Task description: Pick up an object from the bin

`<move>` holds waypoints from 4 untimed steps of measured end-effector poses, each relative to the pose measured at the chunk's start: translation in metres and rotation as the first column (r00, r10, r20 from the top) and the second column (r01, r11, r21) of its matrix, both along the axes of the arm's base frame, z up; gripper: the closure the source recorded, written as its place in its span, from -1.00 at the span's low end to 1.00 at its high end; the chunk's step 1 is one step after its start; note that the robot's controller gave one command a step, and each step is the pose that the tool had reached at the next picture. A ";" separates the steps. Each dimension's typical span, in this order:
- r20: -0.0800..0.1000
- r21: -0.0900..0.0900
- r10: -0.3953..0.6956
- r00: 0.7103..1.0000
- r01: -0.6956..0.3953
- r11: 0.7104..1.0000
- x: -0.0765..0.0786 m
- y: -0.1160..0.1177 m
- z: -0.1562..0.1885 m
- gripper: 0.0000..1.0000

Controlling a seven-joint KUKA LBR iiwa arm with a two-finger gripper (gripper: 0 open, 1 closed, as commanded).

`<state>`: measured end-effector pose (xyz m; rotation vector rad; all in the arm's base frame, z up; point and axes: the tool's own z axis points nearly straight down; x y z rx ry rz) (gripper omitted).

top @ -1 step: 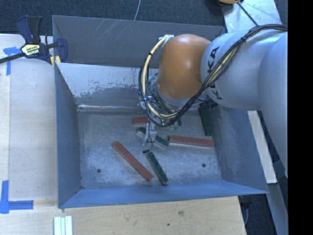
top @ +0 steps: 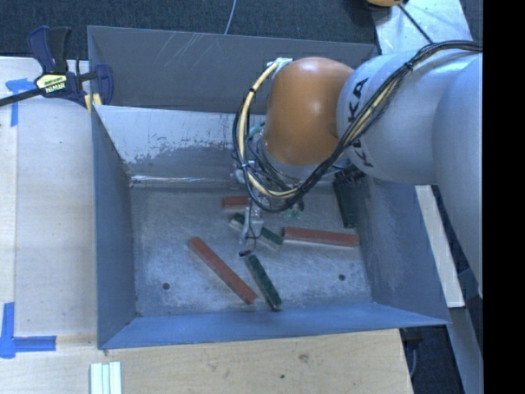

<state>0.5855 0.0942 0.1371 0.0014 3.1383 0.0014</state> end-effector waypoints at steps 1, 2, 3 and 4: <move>0.004 0.001 -0.053 0.999 0.053 0.999 0.020 -0.023 -0.050 -1.00; 0.004 0.002 -0.131 0.991 0.131 0.991 0.041 -0.028 -0.063 1.00; 0.004 0.002 -0.132 0.991 0.132 0.991 0.041 -0.028 -0.063 1.00; 0.004 0.002 -0.133 0.991 0.133 0.991 0.041 -0.028 -0.063 1.00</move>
Offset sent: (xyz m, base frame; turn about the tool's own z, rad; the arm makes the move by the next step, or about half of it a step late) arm 0.0384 -0.0276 -0.0652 0.1315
